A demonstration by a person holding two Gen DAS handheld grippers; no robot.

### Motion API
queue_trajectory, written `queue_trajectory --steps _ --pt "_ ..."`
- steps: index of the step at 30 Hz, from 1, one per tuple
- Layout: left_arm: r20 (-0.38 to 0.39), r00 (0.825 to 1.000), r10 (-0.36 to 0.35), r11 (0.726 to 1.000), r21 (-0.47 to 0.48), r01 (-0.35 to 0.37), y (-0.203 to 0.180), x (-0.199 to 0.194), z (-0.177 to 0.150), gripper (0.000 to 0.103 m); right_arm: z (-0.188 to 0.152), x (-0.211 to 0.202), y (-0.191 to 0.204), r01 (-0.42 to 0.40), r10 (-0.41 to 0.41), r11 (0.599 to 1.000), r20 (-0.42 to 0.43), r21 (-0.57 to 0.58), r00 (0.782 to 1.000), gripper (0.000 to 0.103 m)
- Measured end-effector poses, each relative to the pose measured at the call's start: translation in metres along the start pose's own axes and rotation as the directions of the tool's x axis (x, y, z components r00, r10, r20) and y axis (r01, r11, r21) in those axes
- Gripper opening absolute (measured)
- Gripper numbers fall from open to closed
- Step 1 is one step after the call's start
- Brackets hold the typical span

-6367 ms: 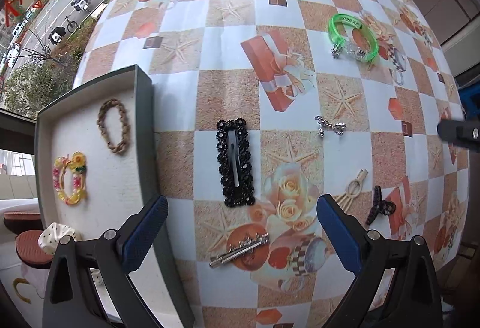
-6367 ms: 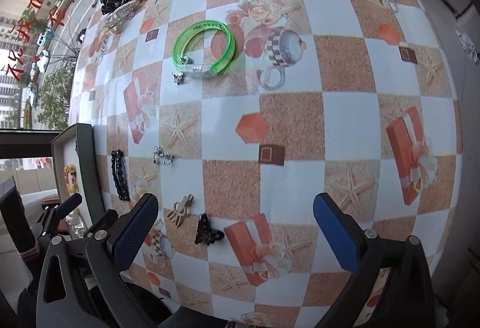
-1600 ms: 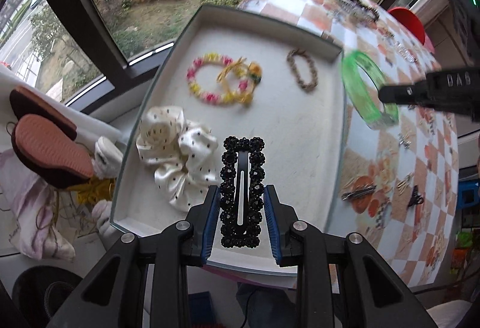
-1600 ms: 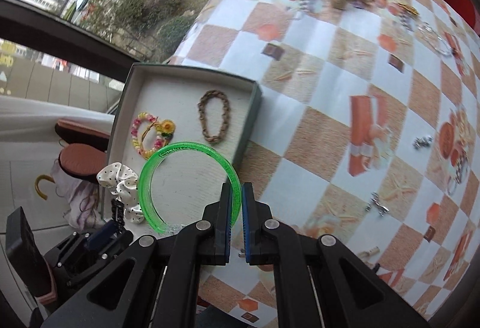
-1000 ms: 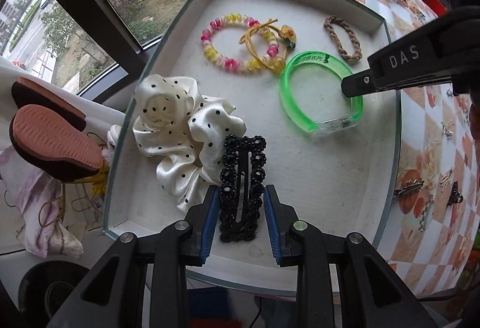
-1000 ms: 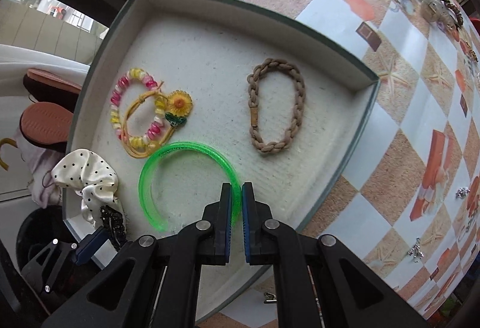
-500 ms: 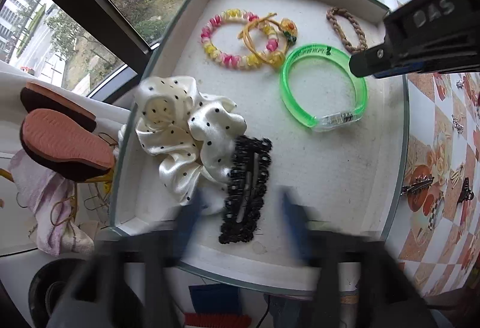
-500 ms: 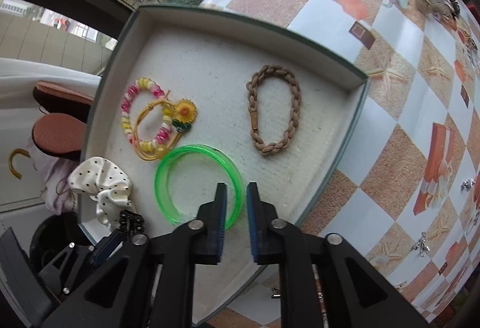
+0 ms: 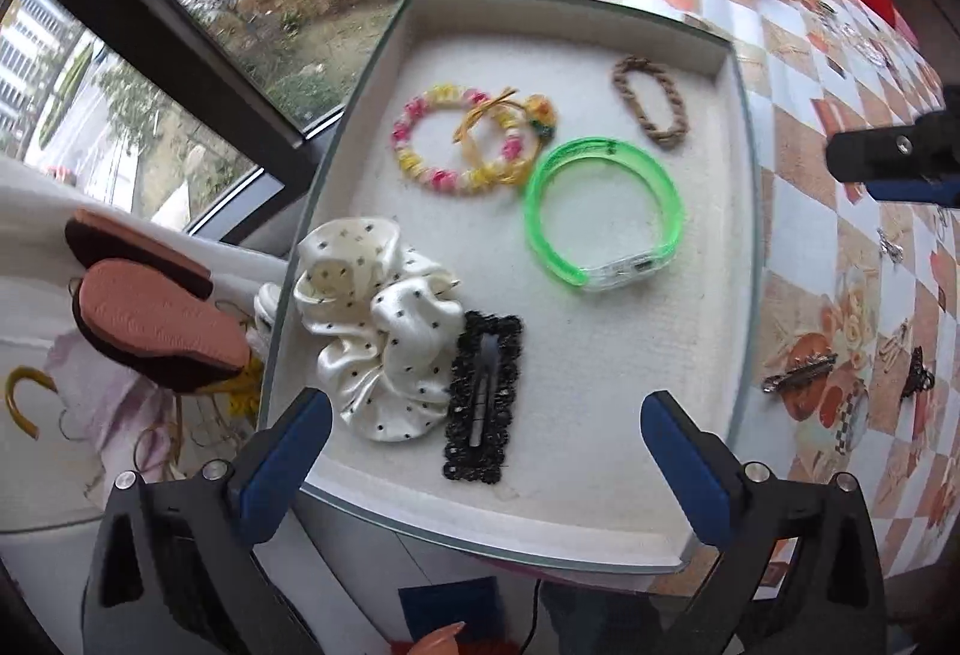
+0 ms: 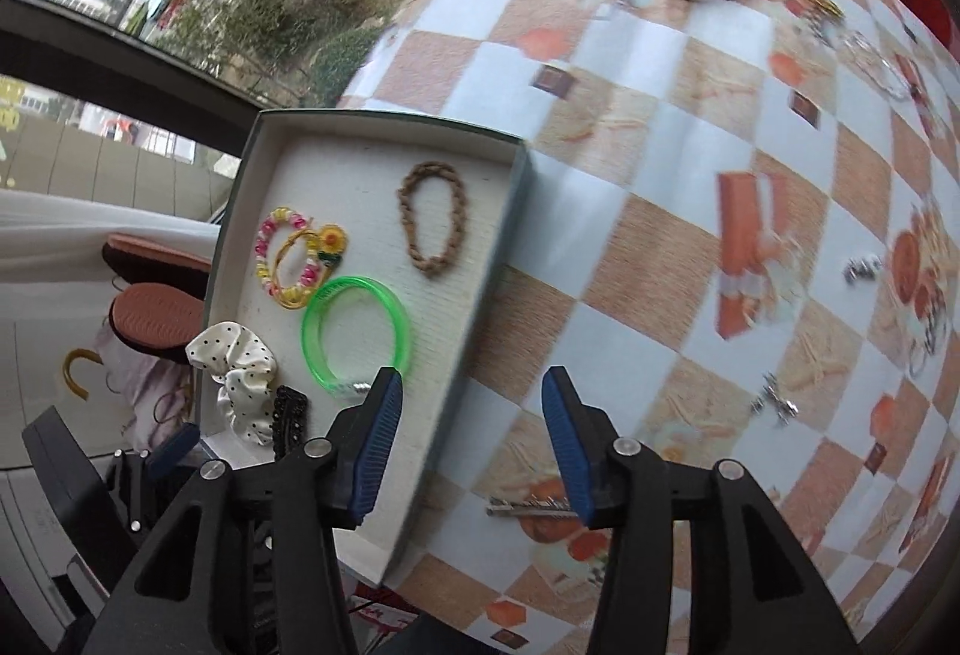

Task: Organize jewelry
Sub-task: 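Grasp the silver rhinestone barrette with left tool while right tool grasps black claw clip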

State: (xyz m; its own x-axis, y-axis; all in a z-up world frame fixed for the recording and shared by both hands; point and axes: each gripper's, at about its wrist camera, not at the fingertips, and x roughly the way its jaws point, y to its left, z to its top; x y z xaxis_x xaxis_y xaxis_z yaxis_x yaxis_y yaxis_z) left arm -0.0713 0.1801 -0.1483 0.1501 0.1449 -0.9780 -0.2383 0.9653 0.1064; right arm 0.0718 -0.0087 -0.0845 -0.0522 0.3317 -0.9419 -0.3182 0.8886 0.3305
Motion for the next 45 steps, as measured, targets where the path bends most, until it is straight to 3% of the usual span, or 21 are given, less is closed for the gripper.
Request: queue_trajectory --steps 6,18,27,35,38,43,45 --pt "0.031 0.999 -0.02 0.996 0.091 0.017 -0.033 -0.017 0.007 0.103 -0.026 -0.018 -0.05 -0.001 -0.003 0.993 0.029 0.117 1.0 0.08" --pt "0.07 0.993 -0.093 0.961 0.267 0.071 -0.109 -0.047 0.023 0.103 -0.089 -0.044 -0.145 0.058 -0.073 0.947 0.034 0.317 0.997 0.08" --pt "0.043 0.983 -0.18 0.866 0.482 0.137 -0.164 -0.049 0.016 0.103 -0.13 -0.033 -0.178 0.096 -0.097 0.914 -0.017 0.393 0.995 0.08" --pt "0.004 0.987 -0.161 0.781 0.612 0.125 -0.199 -0.027 0.006 0.103 -0.143 -0.016 -0.187 0.103 -0.092 0.89 -0.046 0.444 0.995 0.08" --pt "-0.021 0.99 -0.136 0.773 0.623 0.12 -0.207 -0.013 0.005 0.095 -0.141 -0.01 -0.187 0.103 -0.089 0.886 -0.051 0.452 0.995 0.08" --pt "-0.044 0.991 -0.127 0.768 0.628 0.126 -0.215 -0.001 0.002 0.095 -0.133 0.001 -0.184 0.102 -0.086 0.892 -0.057 0.44 0.995 0.079" --pt "-0.048 0.992 -0.118 0.763 0.635 0.122 -0.217 0.004 0.001 0.095 -0.13 0.006 -0.182 0.107 -0.087 0.893 -0.065 0.436 0.994 0.073"
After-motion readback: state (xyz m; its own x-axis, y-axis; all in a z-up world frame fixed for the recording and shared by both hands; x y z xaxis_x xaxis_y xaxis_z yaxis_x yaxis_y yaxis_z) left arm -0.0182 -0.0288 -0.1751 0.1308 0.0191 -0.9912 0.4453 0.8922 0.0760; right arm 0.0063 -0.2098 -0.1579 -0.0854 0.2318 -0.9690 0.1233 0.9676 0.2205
